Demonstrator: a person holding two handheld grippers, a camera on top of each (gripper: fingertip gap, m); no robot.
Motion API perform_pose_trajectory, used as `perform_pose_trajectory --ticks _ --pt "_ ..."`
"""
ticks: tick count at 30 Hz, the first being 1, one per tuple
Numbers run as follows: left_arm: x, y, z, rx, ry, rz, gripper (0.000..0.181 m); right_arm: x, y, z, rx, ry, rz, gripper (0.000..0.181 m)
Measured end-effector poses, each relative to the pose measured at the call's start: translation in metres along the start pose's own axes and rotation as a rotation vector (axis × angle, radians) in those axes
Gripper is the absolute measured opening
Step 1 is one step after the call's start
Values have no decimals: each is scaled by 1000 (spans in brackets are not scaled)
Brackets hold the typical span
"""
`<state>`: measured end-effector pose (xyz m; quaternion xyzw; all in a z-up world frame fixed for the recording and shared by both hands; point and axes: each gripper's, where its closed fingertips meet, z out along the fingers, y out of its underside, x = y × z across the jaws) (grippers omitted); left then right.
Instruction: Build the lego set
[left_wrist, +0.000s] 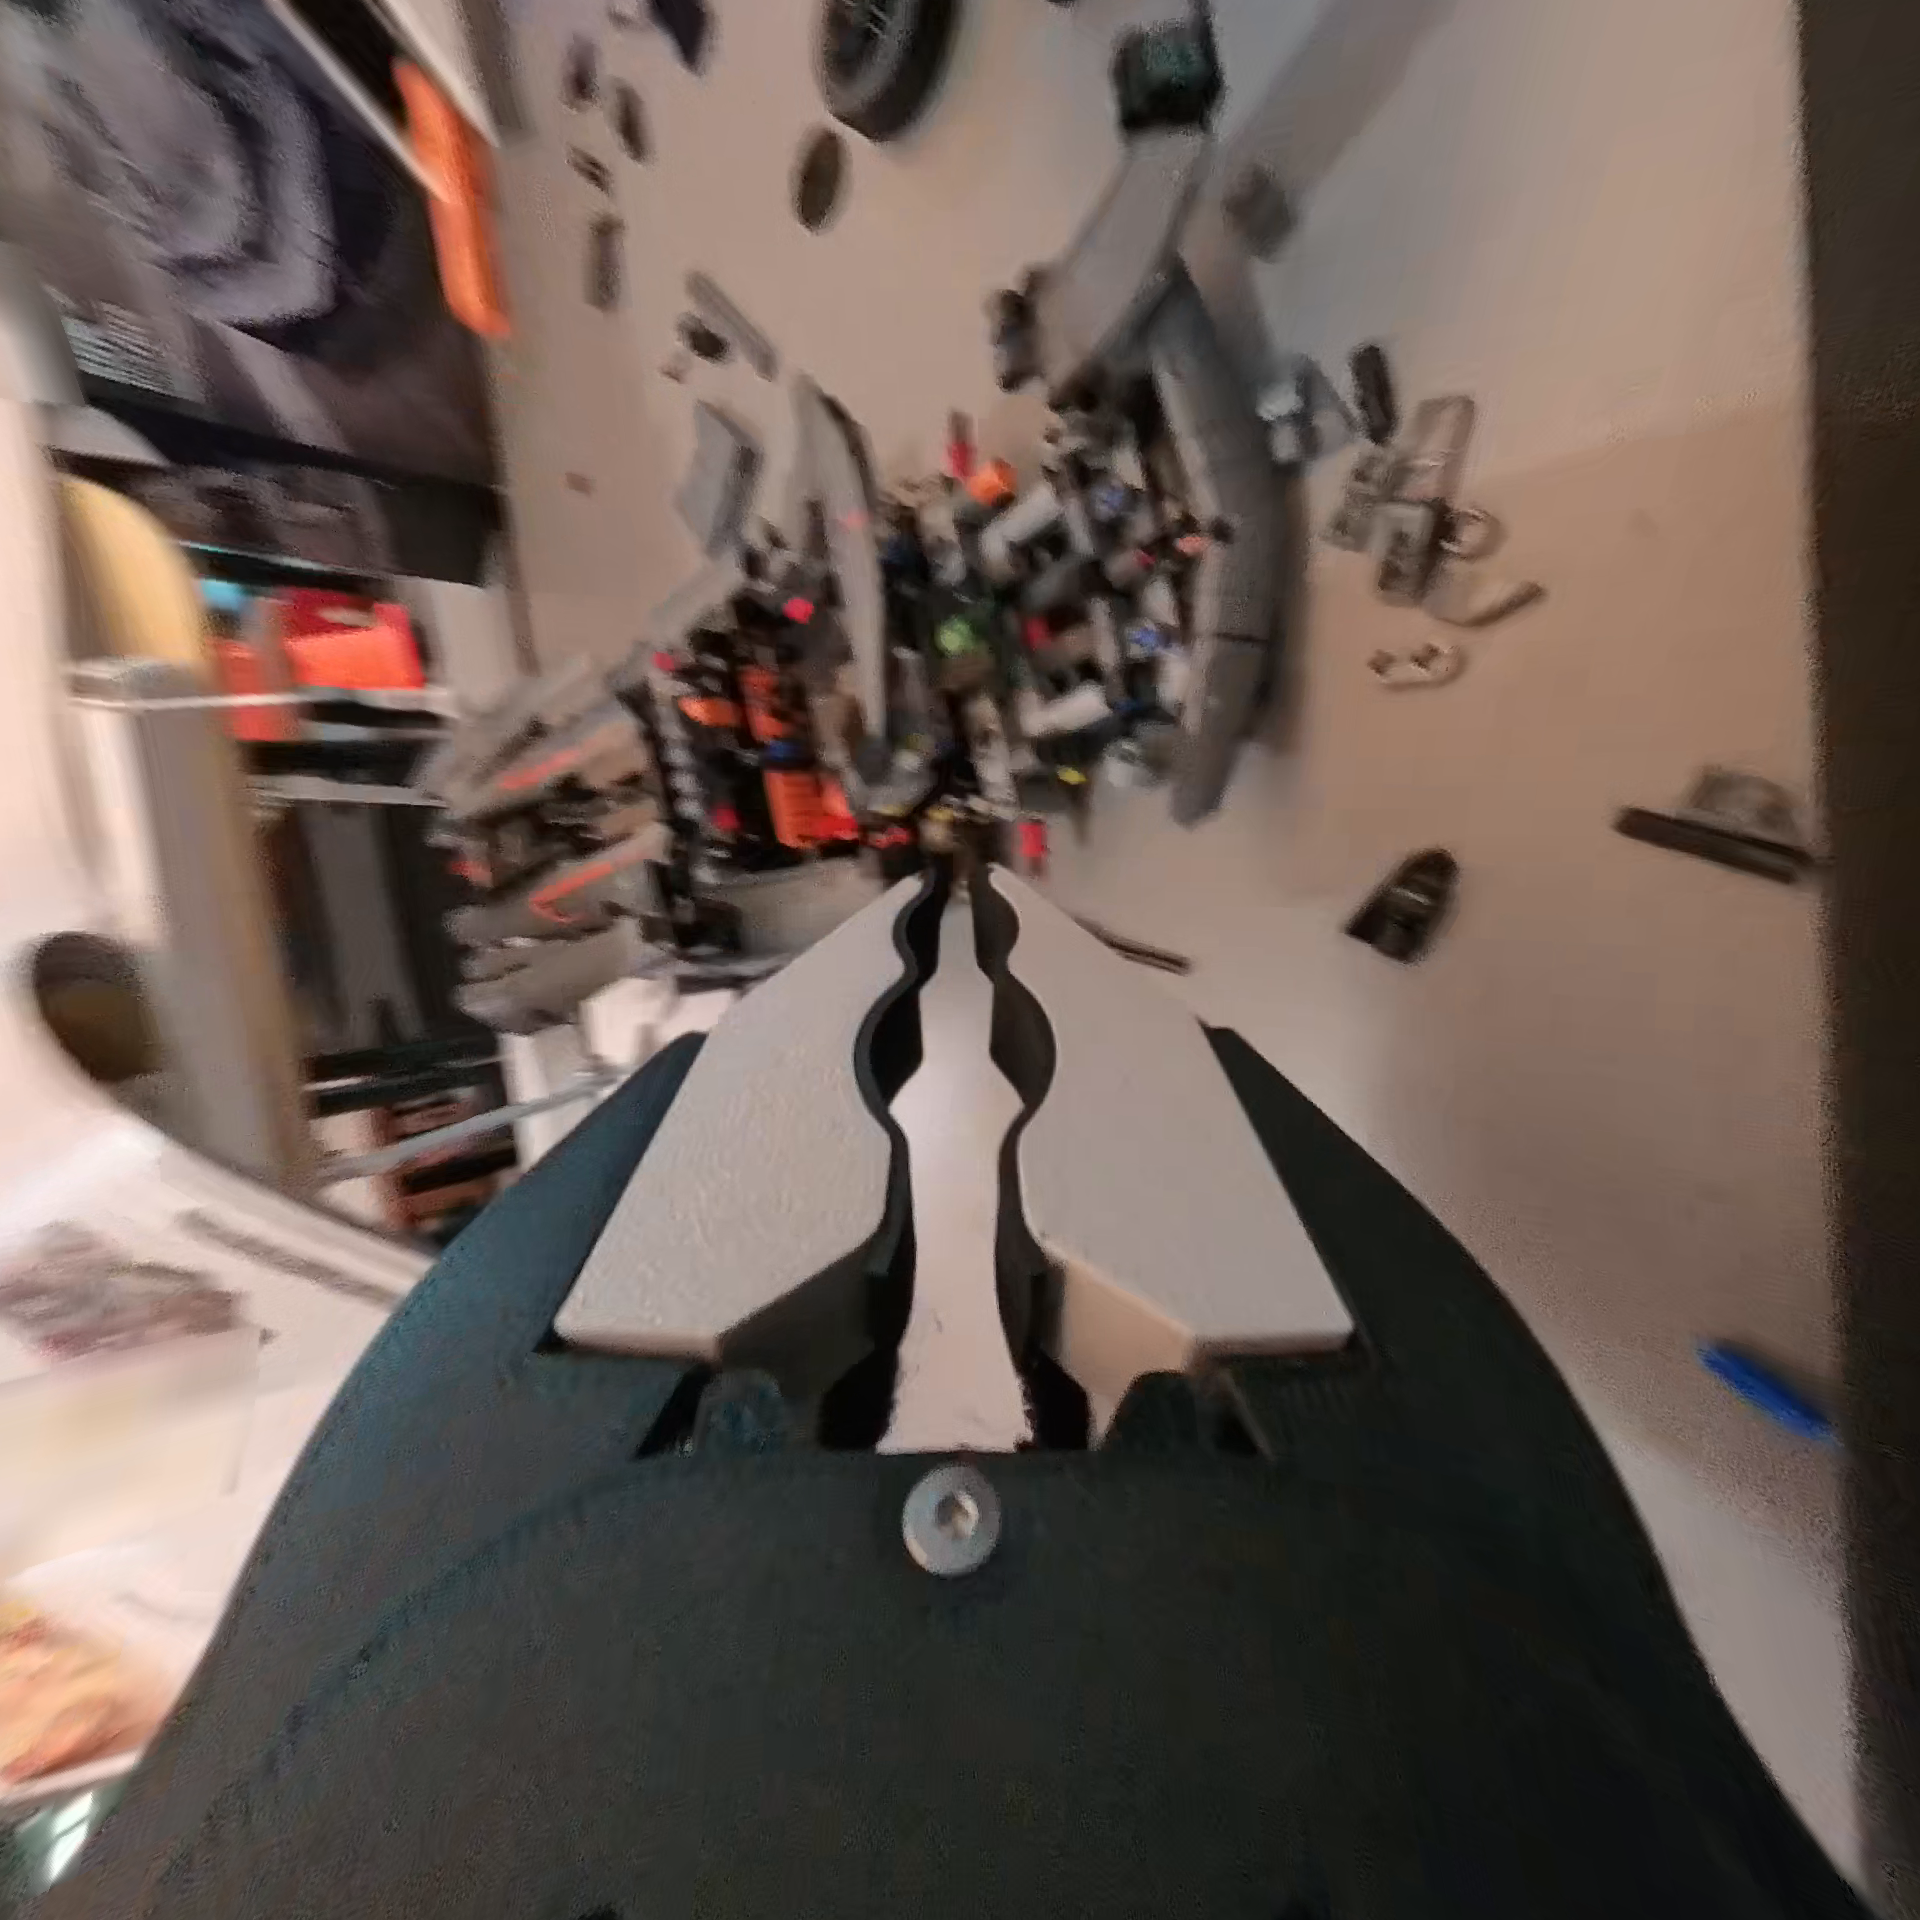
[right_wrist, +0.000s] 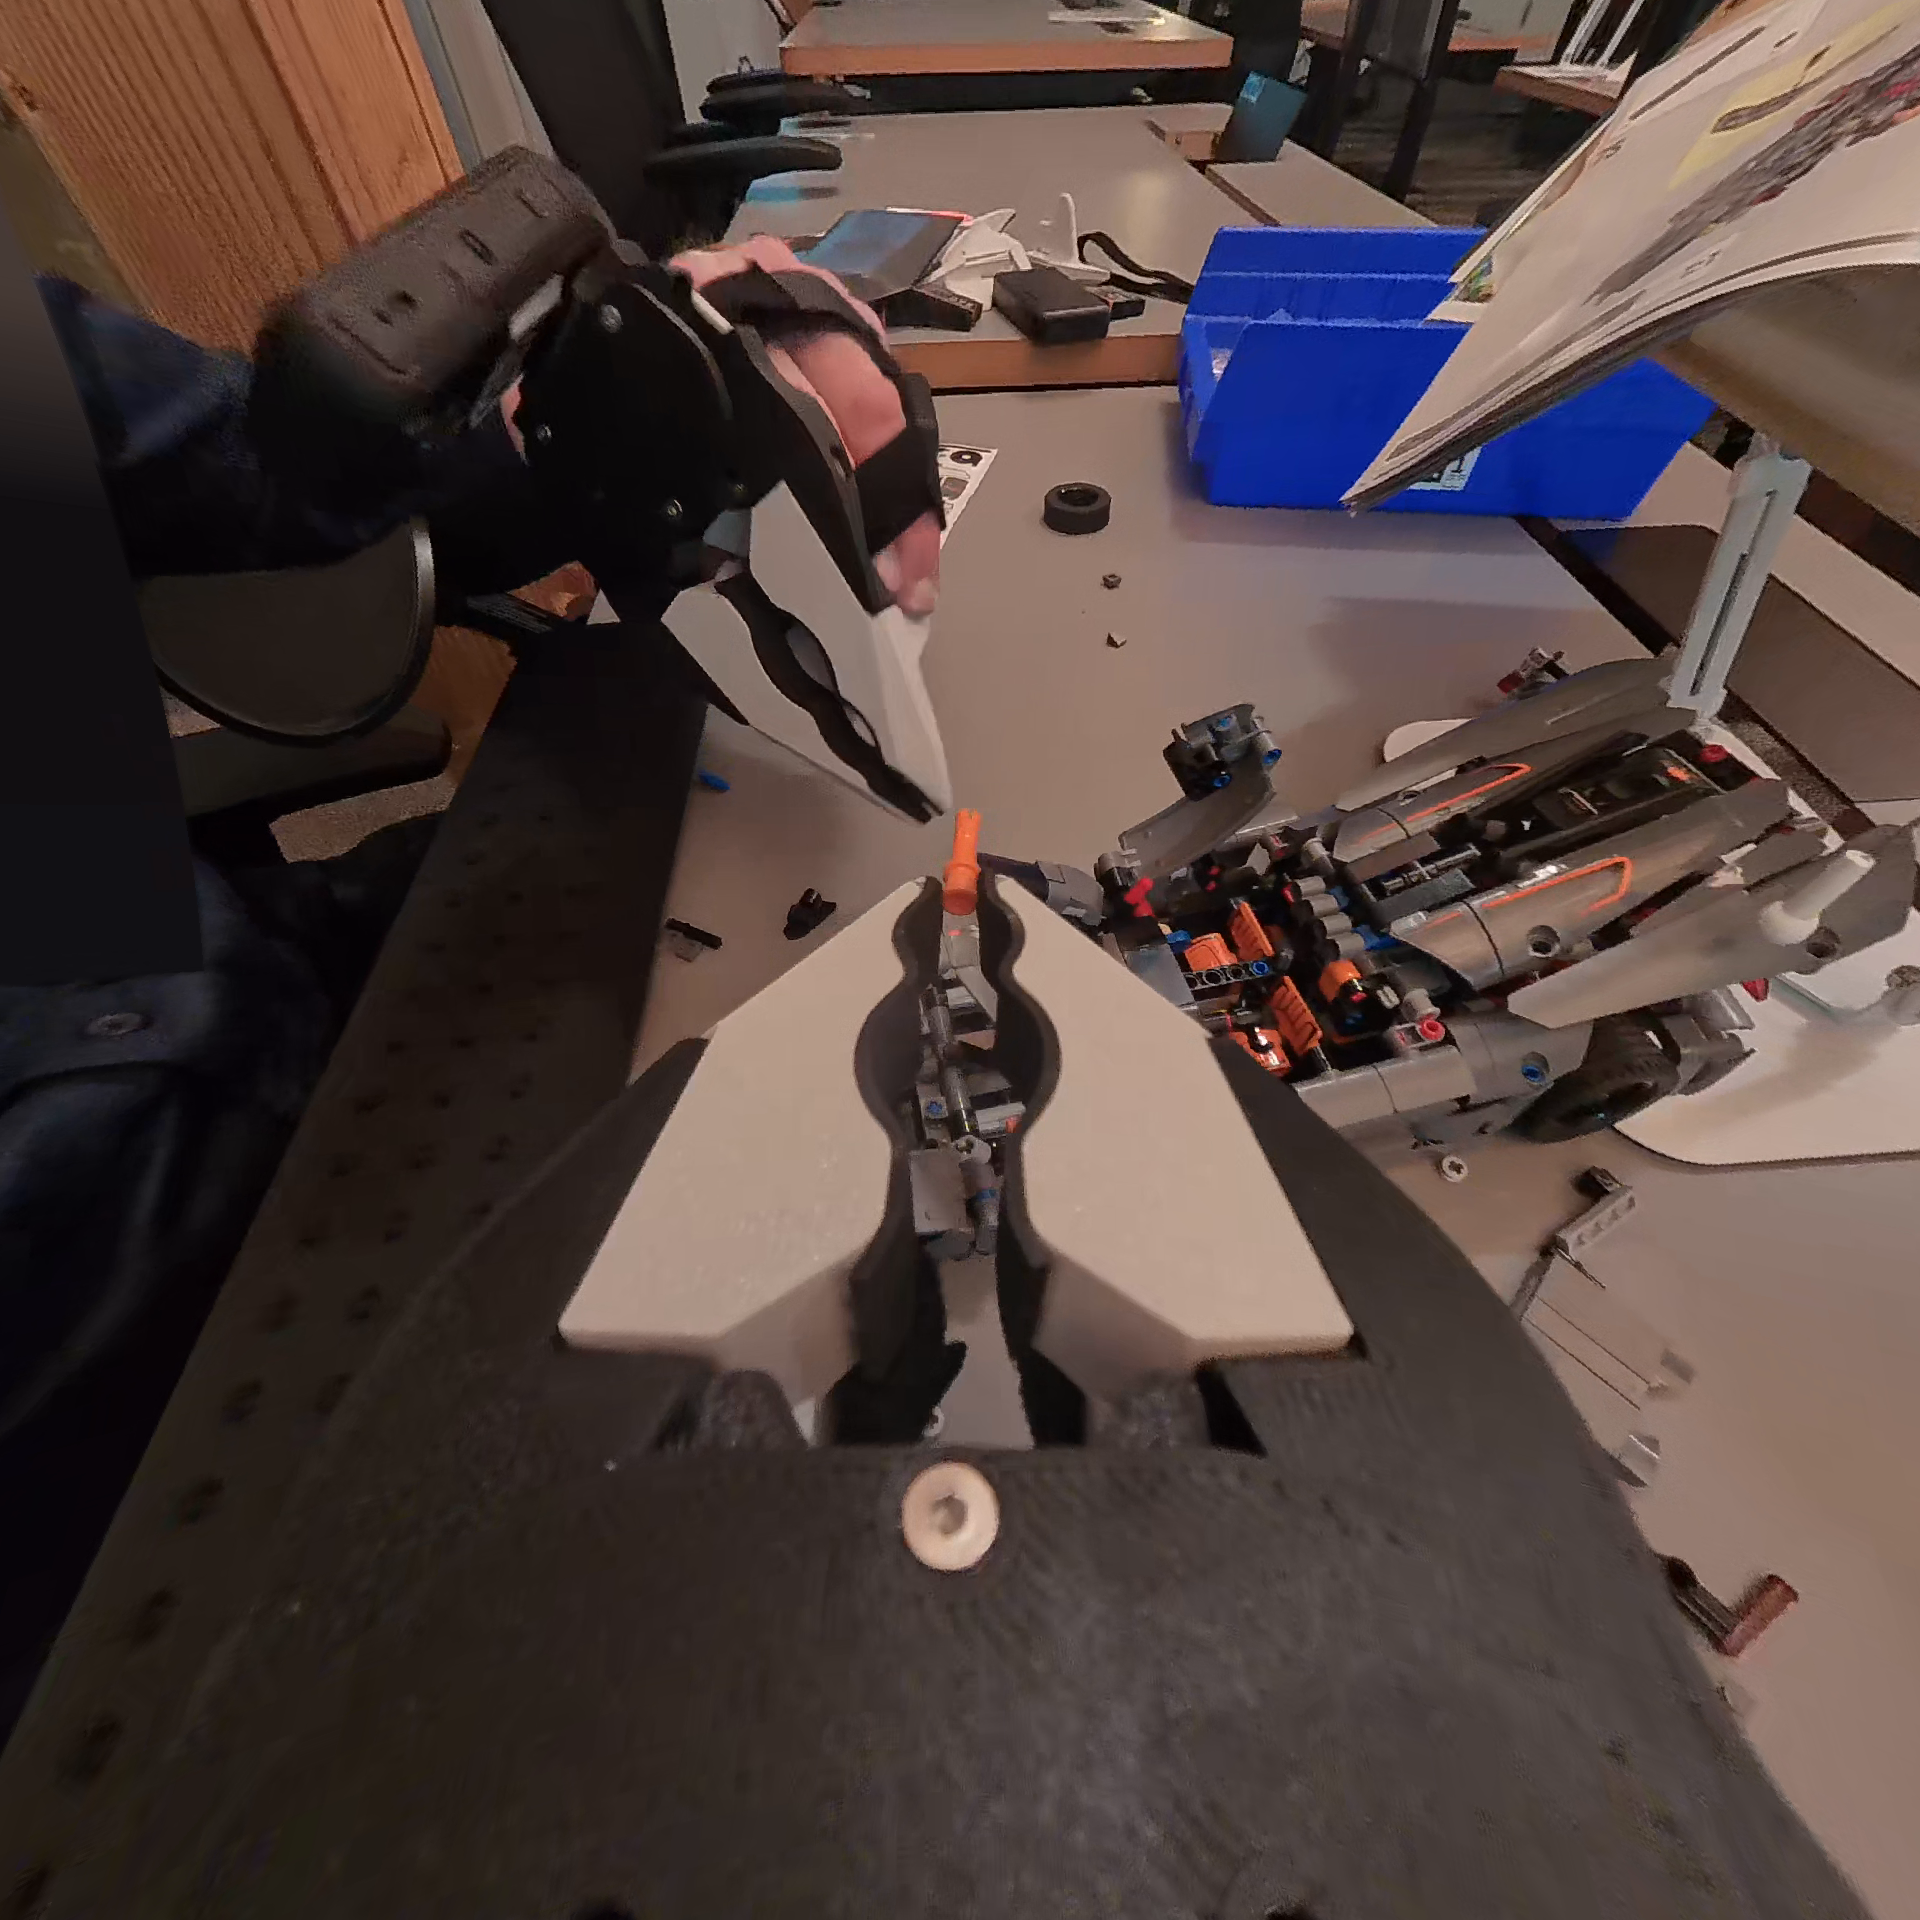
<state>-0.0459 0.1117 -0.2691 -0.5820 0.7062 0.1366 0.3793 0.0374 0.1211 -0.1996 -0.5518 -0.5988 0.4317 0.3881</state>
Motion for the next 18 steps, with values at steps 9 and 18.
perform_pose_trajectory --ticks 9,18 --pt "26 24 30 4 187 -201 9 3 9 -2 -35 5 6 3" --pt "18 20 52 37 115 -286 8 -1 22 1 -100 -23 3 3"
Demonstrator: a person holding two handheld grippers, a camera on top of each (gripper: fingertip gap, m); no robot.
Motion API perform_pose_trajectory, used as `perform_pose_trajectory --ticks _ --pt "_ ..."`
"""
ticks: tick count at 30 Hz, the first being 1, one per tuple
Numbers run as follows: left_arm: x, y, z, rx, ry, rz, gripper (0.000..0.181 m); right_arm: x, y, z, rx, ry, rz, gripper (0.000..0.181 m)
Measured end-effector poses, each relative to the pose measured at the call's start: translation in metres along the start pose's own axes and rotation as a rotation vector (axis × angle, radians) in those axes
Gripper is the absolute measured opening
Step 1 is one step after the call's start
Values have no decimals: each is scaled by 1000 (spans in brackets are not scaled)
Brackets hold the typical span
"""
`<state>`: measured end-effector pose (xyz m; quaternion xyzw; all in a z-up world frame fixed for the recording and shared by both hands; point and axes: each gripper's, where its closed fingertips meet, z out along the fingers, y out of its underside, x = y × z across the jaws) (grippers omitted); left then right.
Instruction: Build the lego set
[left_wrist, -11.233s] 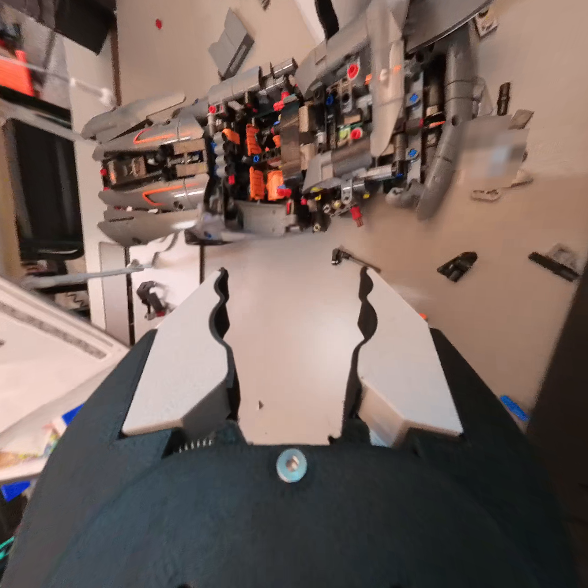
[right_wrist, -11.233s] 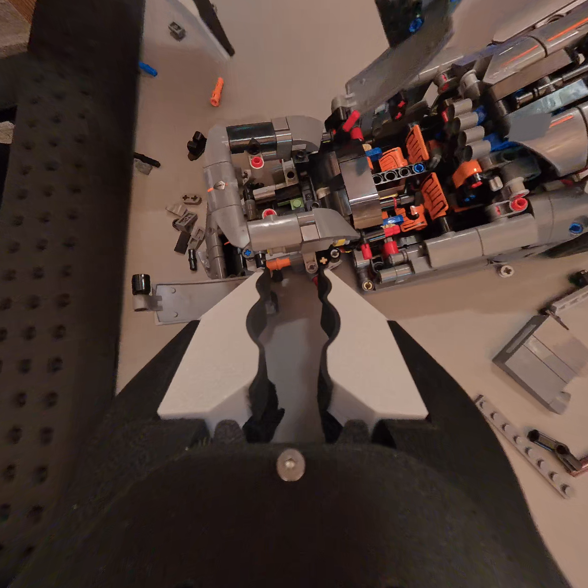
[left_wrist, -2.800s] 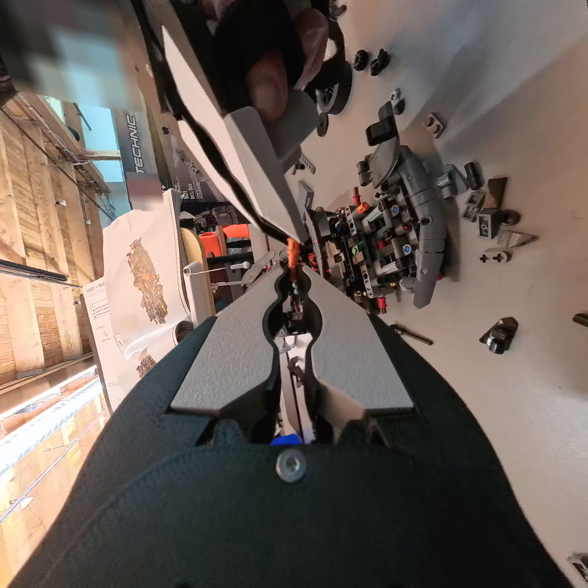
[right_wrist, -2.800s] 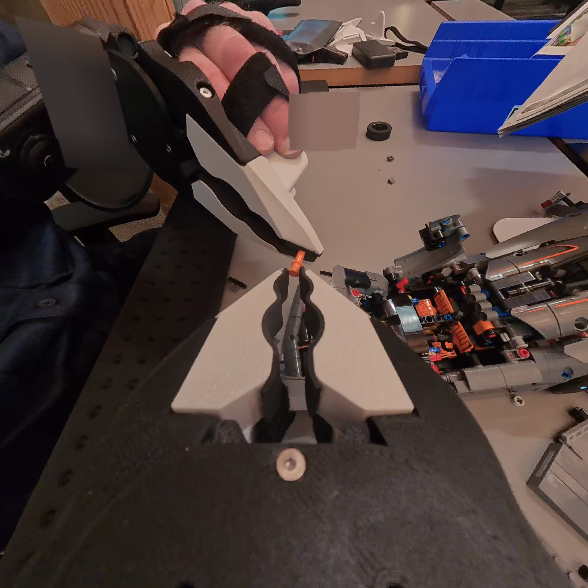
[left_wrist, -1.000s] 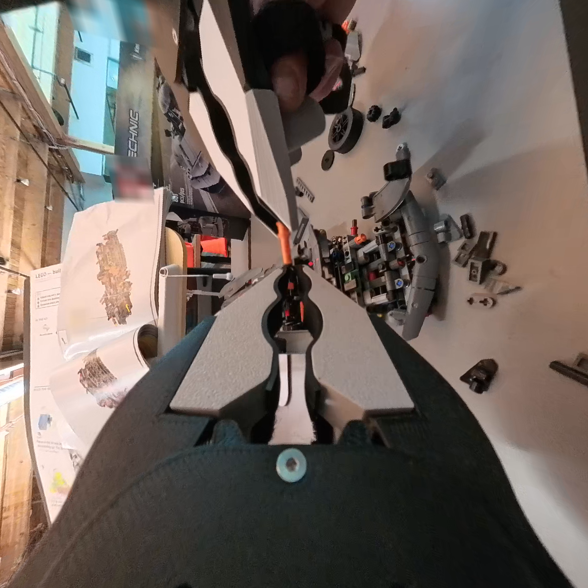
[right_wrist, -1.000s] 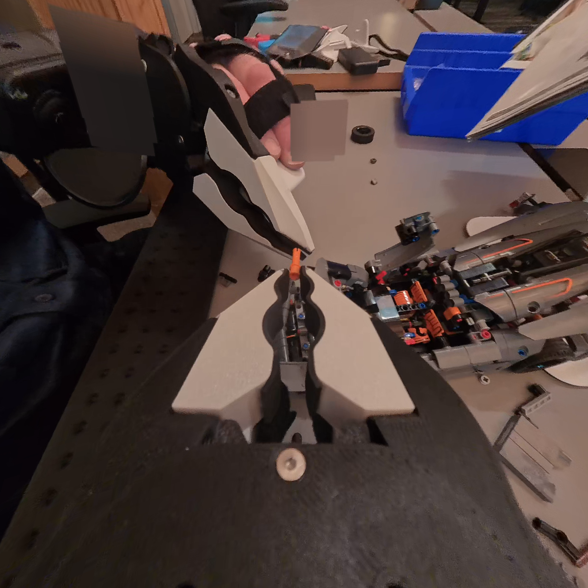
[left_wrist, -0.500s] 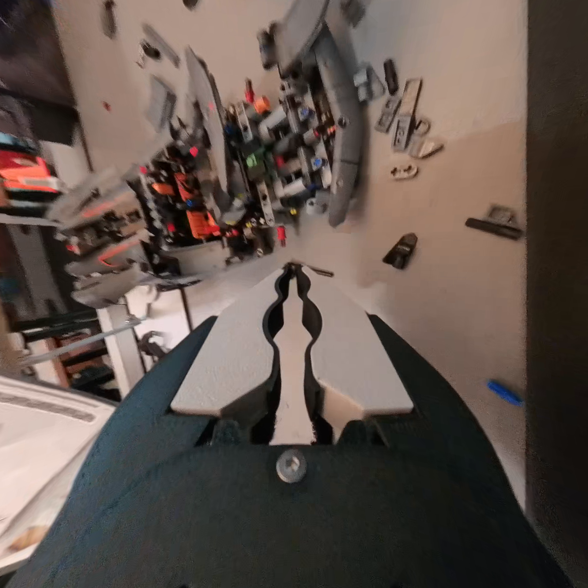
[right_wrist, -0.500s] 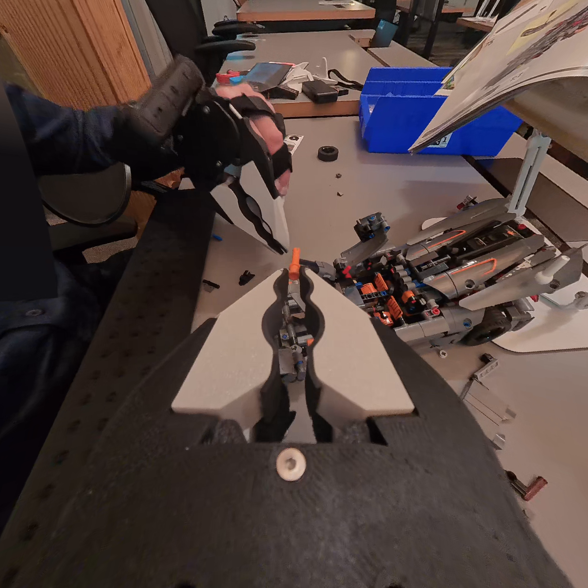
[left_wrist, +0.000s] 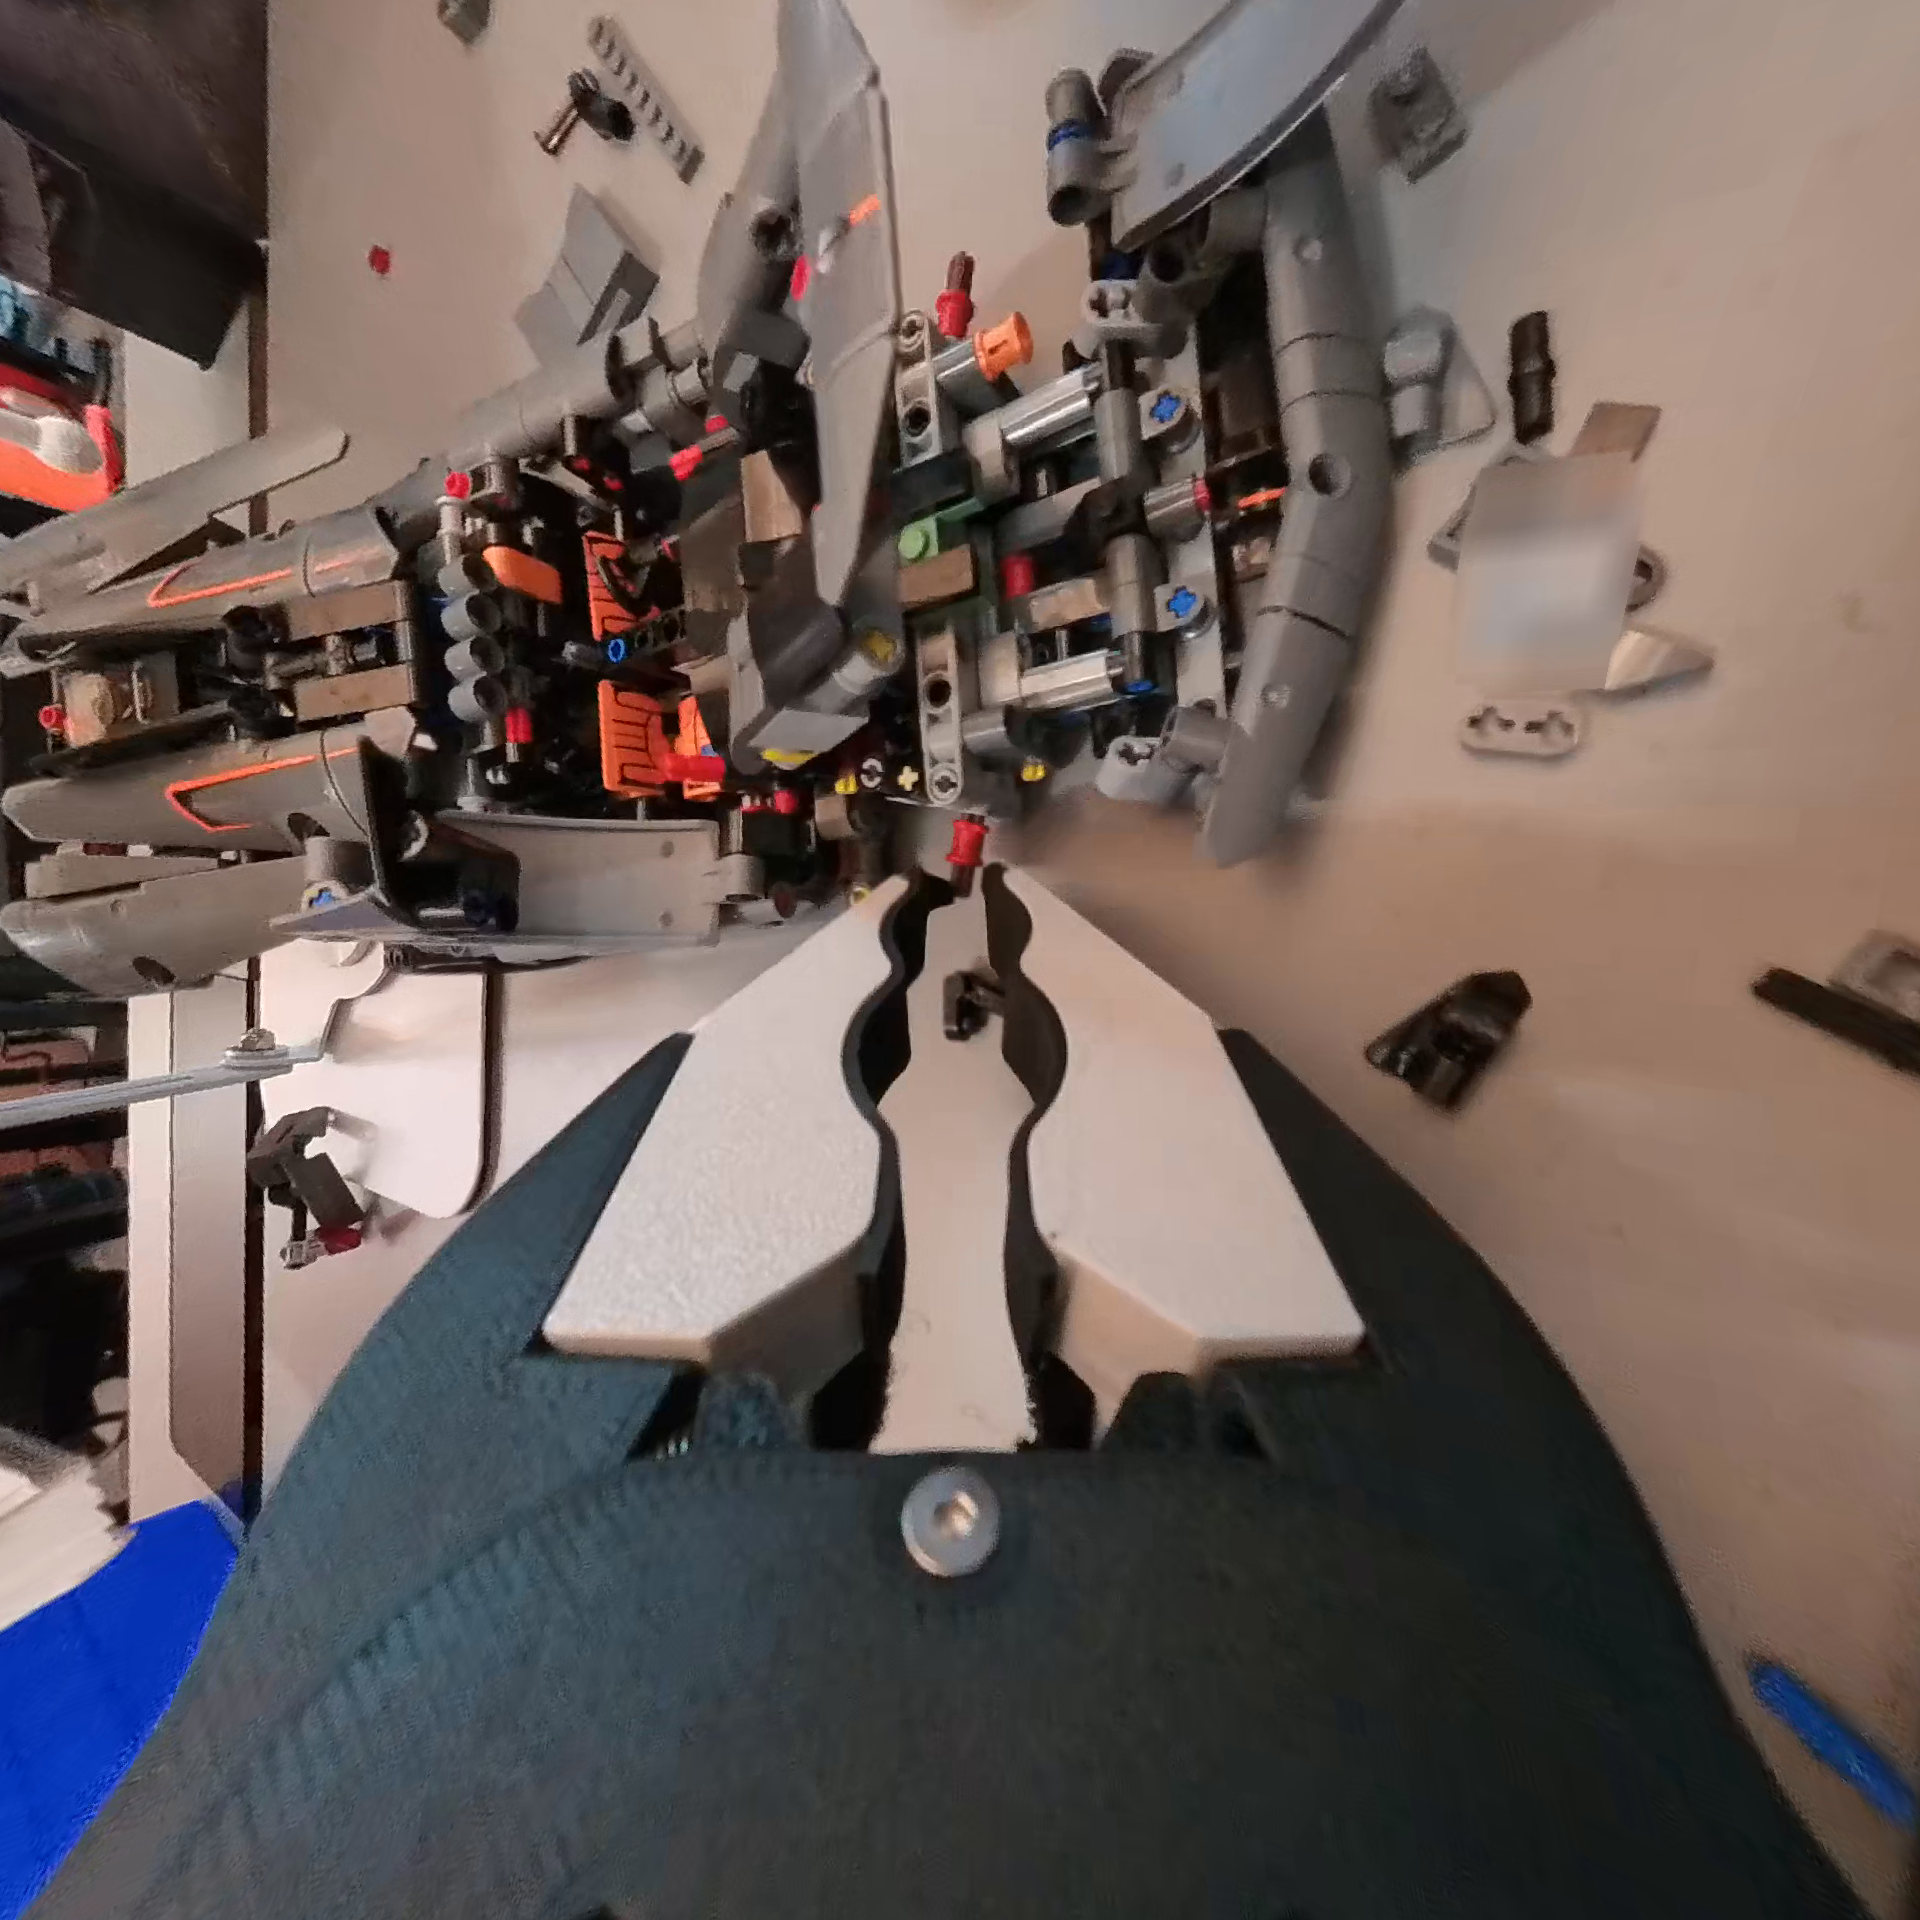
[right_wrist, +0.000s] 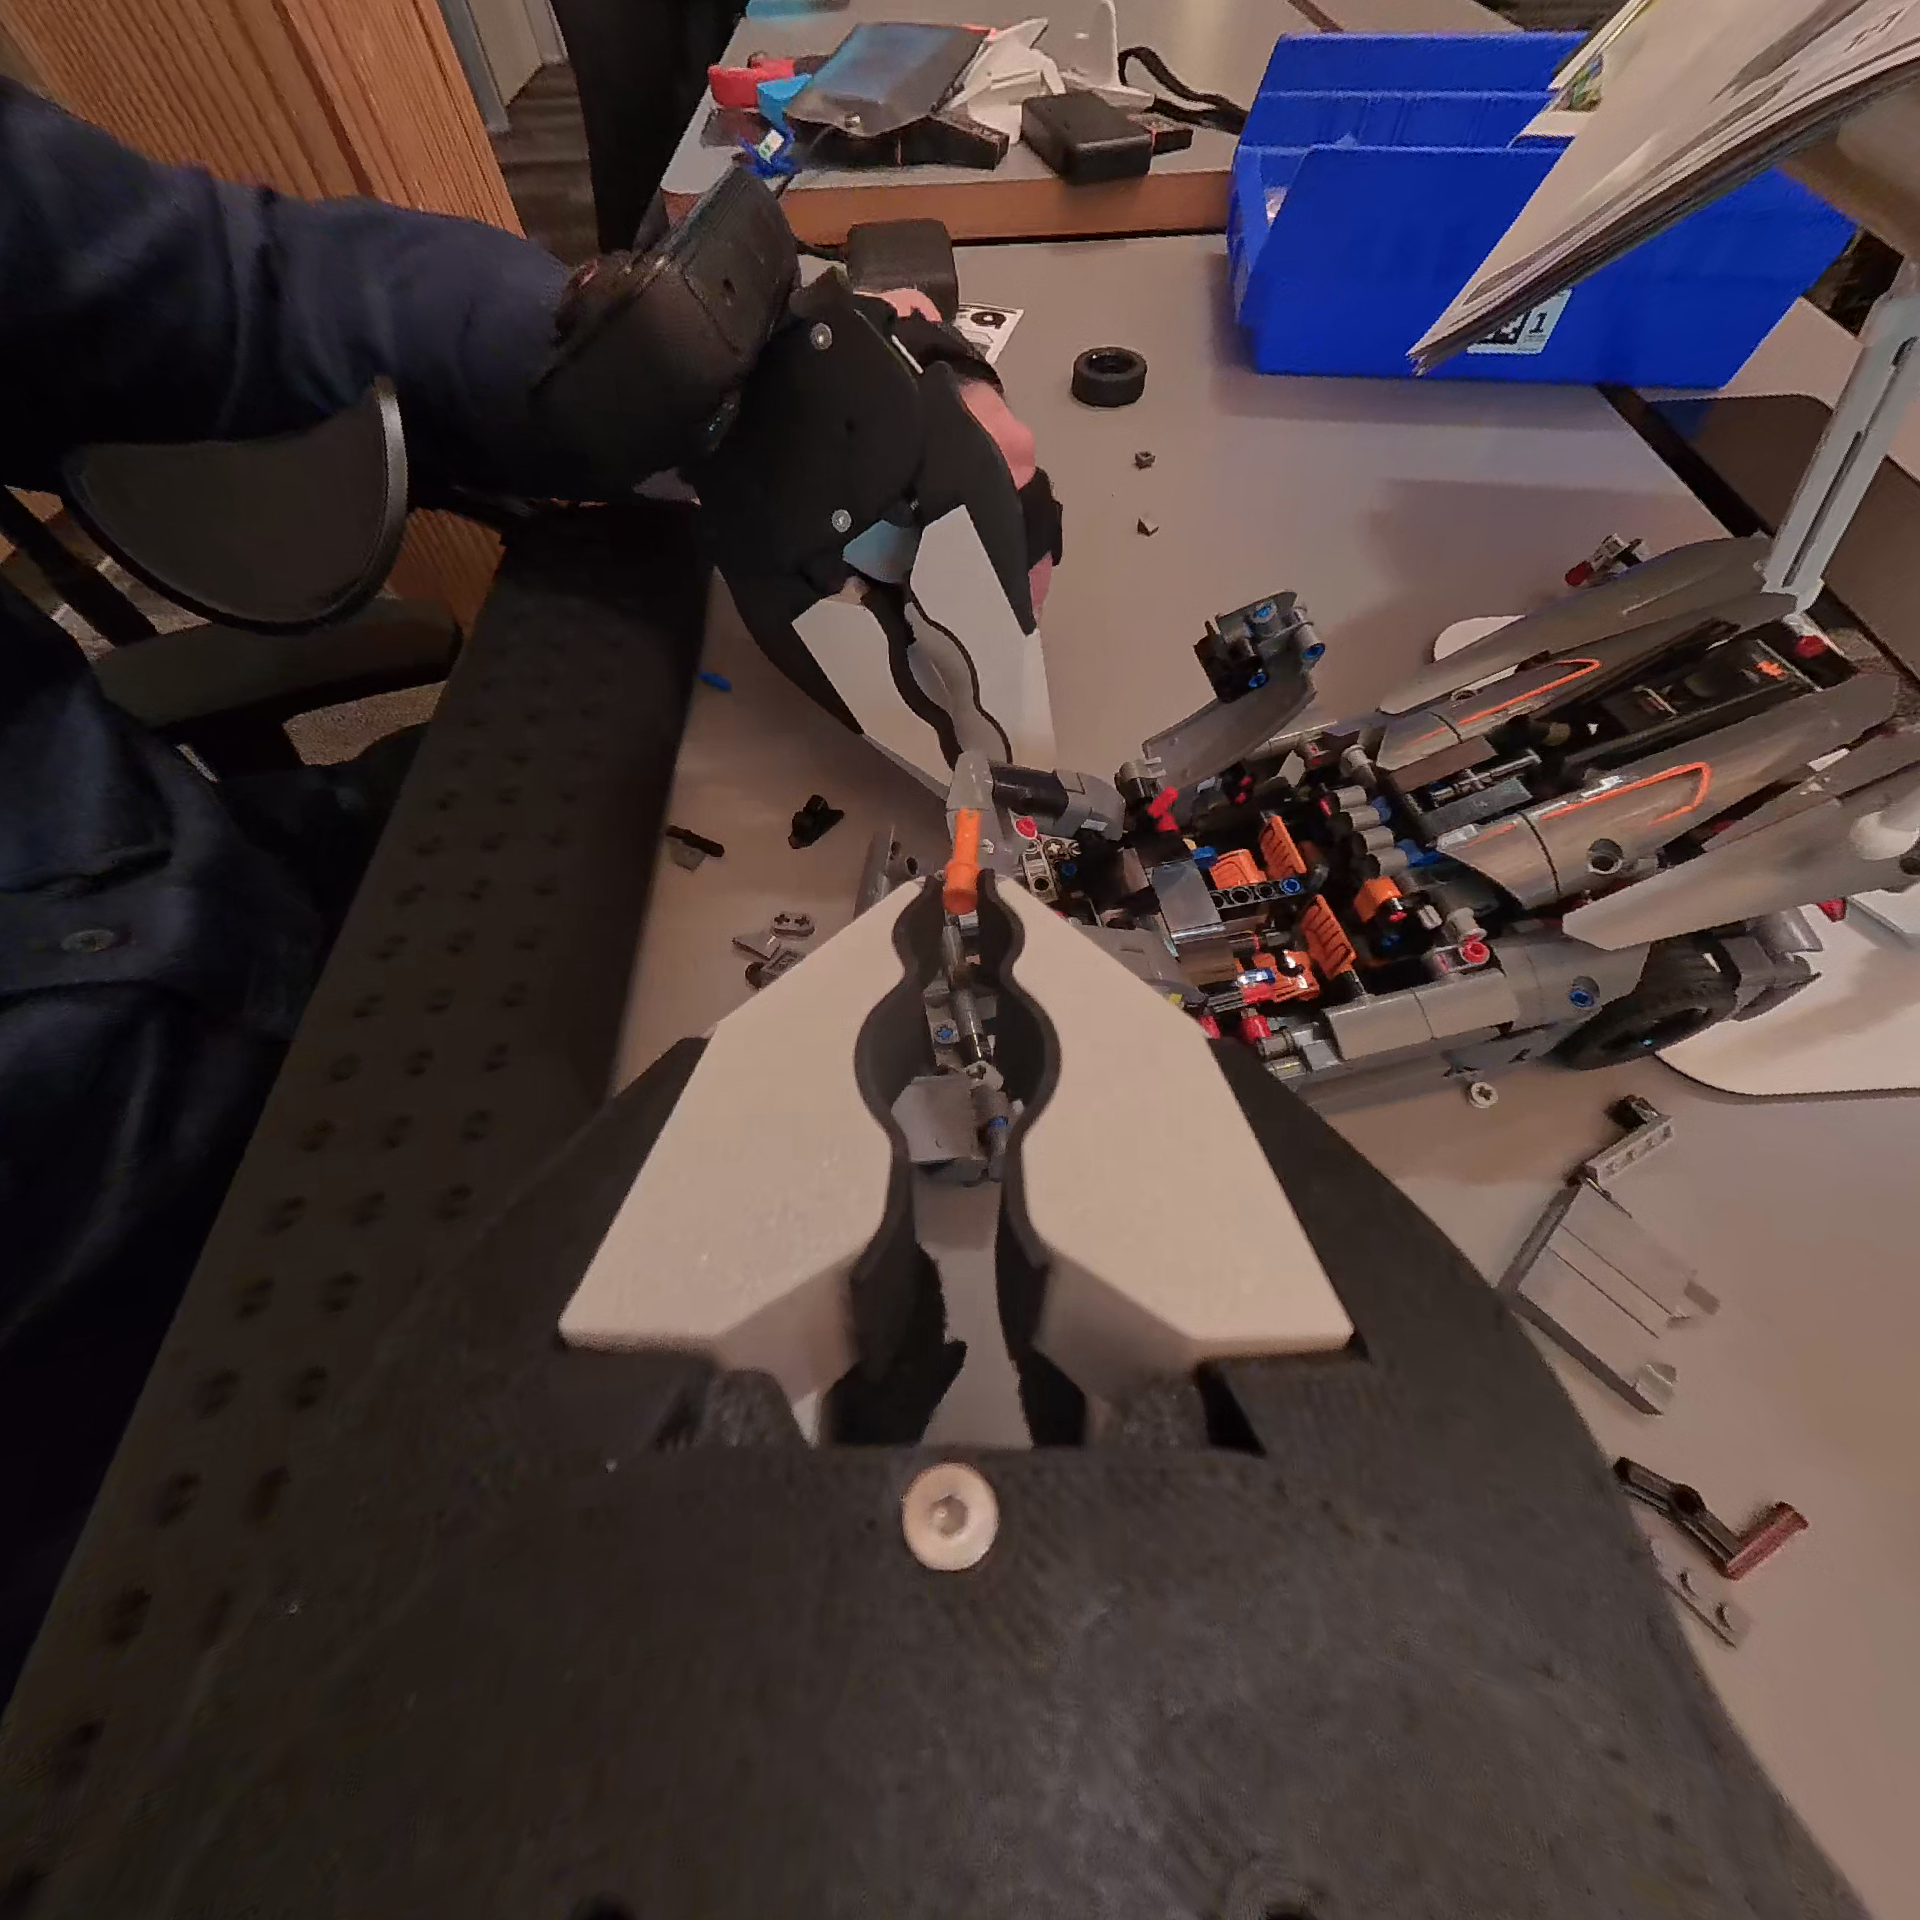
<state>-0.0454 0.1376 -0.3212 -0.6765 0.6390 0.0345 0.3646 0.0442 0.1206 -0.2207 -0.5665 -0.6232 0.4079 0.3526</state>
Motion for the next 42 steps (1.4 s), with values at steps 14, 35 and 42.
perform_pose_trajectory --ticks 14,35,42 --pt "6 -18 5 69 0 4 3 6 3 -6 -4 24 9 3" --pt "-3 -3 -14 43 12 9 5 16 8 -13 -8 57 29 4" --pt "3 0 -9 17 14 45 5 17 10 -12 -17 58 28 3"
